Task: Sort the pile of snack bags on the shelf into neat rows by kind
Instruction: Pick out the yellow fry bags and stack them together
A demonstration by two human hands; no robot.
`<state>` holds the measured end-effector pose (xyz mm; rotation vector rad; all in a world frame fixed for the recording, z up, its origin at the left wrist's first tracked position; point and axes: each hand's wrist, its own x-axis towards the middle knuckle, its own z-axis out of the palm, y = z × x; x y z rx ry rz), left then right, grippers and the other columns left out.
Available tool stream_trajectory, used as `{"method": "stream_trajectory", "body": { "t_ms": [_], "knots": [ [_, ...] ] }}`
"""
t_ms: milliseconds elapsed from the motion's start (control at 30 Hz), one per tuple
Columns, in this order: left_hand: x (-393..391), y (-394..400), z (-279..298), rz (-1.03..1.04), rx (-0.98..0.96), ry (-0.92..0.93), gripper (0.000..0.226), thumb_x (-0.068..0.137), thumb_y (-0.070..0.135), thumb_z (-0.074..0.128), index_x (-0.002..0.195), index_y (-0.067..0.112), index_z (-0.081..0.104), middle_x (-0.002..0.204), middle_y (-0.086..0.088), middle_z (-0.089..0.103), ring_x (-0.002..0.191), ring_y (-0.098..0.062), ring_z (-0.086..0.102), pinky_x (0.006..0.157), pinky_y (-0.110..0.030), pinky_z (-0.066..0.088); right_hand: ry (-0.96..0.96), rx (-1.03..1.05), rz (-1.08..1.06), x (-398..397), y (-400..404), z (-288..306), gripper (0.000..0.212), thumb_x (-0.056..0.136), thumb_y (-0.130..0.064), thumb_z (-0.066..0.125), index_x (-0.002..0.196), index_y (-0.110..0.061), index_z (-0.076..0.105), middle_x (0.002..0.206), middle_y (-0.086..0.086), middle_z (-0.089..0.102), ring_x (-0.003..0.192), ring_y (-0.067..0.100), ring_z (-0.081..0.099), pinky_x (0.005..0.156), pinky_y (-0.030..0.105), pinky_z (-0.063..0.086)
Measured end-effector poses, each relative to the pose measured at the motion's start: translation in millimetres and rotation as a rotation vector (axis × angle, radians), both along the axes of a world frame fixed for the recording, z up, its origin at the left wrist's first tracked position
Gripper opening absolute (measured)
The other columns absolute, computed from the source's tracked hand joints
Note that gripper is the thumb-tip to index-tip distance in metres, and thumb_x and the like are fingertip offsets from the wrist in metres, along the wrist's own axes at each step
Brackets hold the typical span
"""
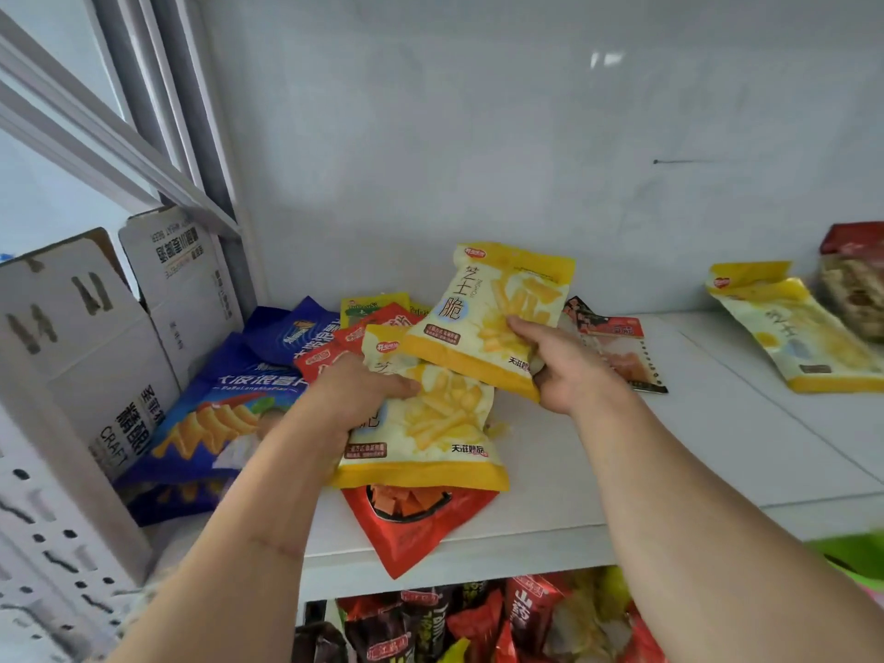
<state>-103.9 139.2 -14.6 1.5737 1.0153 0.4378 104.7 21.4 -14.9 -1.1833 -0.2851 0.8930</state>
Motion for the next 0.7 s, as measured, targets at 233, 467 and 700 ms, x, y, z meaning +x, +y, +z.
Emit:
{"method": "stream_trajectory", "body": {
  "t_ms": [233,467,700],
  "knots": [
    [42.7,-62.5,3.0,-0.067,-0.096,-0.264,0.063,0.073,0.002,0.085,0.125,0.014,0.051,0.106,-0.017,0.075,0.085,-0.039,0.075,0.072,-0.059,0.061,-0.022,0.052,-0.045,46.3,-74.1,5.7,0.032,0.086,-0.021,0.074,0.117,-0.013,0.068,0.102,0.010,0.076,0.088,0.026,0.075,0.063,0.042,0.062],
    [104.4,-152.4,-12.6,-0.103,-0.156,-0.236,0.018,0.086,-0.001,0.072,0.104,-0.001,0.071,0.092,-0.022,0.077,0.069,-0.033,0.076,0.055,-0.037,0.060,-0.114,-0.027,-0.135,113.6,-166.3,-1.1,0.037,0.081,-0.029,0.079,0.114,-0.016,0.068,0.095,0.009,0.078,0.081,0.025,0.076,0.064,0.039,0.061],
    [177.7,-217.5,-25.3,-0.107,-0.175,-0.239,0.017,0.087,0.001,0.072,0.103,-0.001,0.068,0.090,-0.022,0.077,0.077,-0.038,0.076,0.064,-0.044,0.063,-0.118,-0.075,-0.198,187.7,-243.6,-8.8,0.036,0.078,-0.025,0.082,0.110,-0.015,0.069,0.092,0.010,0.078,0.079,0.027,0.076,0.062,0.040,0.060]
  ]
}}
